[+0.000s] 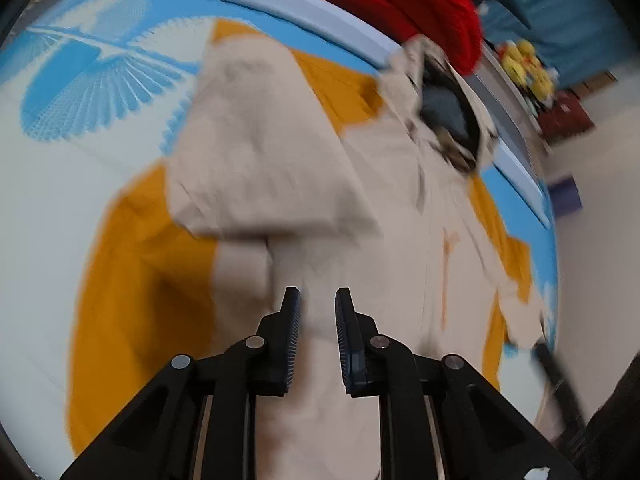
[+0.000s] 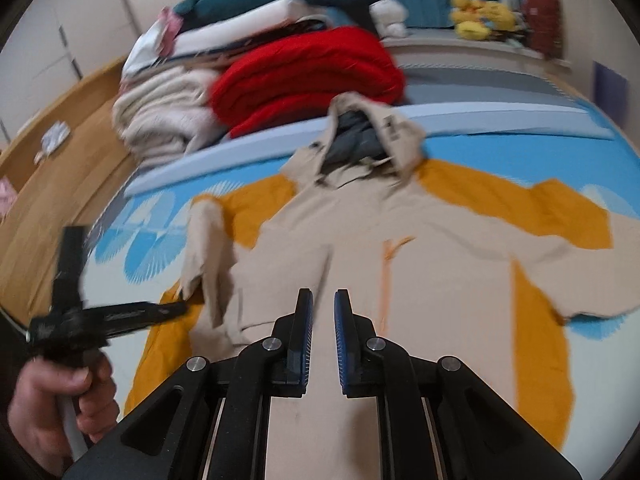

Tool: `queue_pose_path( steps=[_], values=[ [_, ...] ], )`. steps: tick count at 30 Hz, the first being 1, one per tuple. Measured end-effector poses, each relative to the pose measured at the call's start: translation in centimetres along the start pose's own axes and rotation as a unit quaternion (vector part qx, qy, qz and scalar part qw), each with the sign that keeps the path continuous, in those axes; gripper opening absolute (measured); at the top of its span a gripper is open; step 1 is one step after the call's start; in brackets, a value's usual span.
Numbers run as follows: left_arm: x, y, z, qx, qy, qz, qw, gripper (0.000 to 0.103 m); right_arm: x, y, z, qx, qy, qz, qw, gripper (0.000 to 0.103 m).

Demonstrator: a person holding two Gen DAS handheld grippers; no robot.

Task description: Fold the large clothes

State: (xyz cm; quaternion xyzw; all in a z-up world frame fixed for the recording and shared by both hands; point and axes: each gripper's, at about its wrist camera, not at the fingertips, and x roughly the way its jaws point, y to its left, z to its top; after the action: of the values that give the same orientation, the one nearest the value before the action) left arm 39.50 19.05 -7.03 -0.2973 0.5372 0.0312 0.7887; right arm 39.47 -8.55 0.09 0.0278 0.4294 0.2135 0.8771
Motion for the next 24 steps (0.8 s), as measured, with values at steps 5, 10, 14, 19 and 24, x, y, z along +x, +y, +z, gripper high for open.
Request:
queue_pose_path(
  steps=[5, 10, 14, 19, 24],
  values=[
    [-2.3, 0.1, 2.1, 0.026, -0.055, 0.035, 0.9975, 0.012, 4.7, 4.6, -1.2, -0.092, 0.033, 0.002, 0.995, 0.018],
    [-2.3, 0.3, 3.6, 0.007, -0.065, 0.024, 0.9975, 0.012, 9.0, 8.3, -4.3, -0.237, 0.069, -0.025, 0.969, 0.035],
    [-2.3, 0.9, 4.0, 0.003, -0.065, 0.023, 0.9976, 0.013, 10.9, 8.2, -6.5, -0.296, 0.082, -0.063, 0.950, 0.036],
    [-2.1, 2.8, 4.5, -0.034, -0.058, 0.025, 0.9974, 0.013, 11.9, 8.4, -7.8, -0.354, 0.081, -0.085, 0.928, 0.035],
    [-2.4, 3.6, 5.1, -0.044, -0.065, 0.032, 0.9964, 0.013, 11.9, 7.9, -7.4, -0.356, 0.066, -0.099, 0.927, 0.008]
  ],
)
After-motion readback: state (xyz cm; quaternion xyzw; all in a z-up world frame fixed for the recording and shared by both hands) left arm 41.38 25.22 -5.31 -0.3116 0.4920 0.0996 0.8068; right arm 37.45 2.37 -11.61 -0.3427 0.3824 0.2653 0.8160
